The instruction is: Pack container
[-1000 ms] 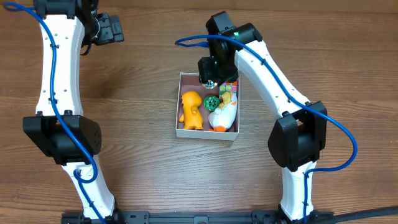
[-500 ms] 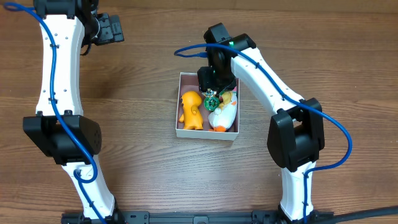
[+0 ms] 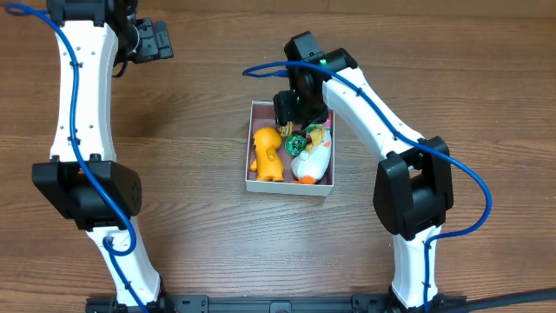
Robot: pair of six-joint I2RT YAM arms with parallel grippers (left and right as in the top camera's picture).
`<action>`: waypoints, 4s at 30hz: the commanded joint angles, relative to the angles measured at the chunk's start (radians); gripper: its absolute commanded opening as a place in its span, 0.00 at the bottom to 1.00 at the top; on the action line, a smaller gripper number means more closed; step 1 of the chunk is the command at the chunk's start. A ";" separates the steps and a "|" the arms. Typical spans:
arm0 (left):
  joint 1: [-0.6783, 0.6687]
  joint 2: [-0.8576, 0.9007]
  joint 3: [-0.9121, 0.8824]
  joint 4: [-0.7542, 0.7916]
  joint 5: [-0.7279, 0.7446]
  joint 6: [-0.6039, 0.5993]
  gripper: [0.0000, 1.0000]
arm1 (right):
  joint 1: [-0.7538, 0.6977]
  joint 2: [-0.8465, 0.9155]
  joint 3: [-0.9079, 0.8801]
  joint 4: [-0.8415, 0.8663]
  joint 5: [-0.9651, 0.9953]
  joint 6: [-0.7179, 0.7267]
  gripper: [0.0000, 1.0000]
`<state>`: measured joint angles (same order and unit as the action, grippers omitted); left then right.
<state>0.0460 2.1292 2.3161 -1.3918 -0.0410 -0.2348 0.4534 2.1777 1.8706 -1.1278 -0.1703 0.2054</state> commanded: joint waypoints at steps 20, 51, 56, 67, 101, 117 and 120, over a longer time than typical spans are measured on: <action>-0.001 -0.007 0.023 0.001 0.005 -0.016 1.00 | -0.031 -0.023 0.514 -0.351 0.251 0.004 0.98; -0.001 -0.007 0.023 0.001 0.005 -0.016 1.00 | -0.528 -0.591 0.215 -0.550 0.286 0.093 1.00; -0.001 -0.007 0.023 0.001 0.005 -0.016 1.00 | -0.529 -0.705 0.074 -0.480 0.285 0.115 1.00; -0.001 -0.007 0.023 0.001 0.005 -0.016 1.00 | -0.529 -0.988 -0.281 -0.385 0.371 0.249 1.00; -0.001 -0.007 0.023 0.001 0.005 -0.016 1.00 | -0.529 -1.140 -0.317 -0.345 0.396 0.233 1.00; -0.001 -0.007 0.023 0.002 0.005 -0.016 1.00 | -0.528 -1.742 -1.093 0.548 0.271 0.071 1.00; -0.001 -0.007 0.023 0.001 0.005 -0.016 1.00 | -0.516 -1.810 -1.250 0.706 0.246 0.072 1.00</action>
<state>0.0460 2.1292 2.3161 -1.3918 -0.0383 -0.2352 -0.0757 0.4351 0.7532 -0.5255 0.1368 0.3222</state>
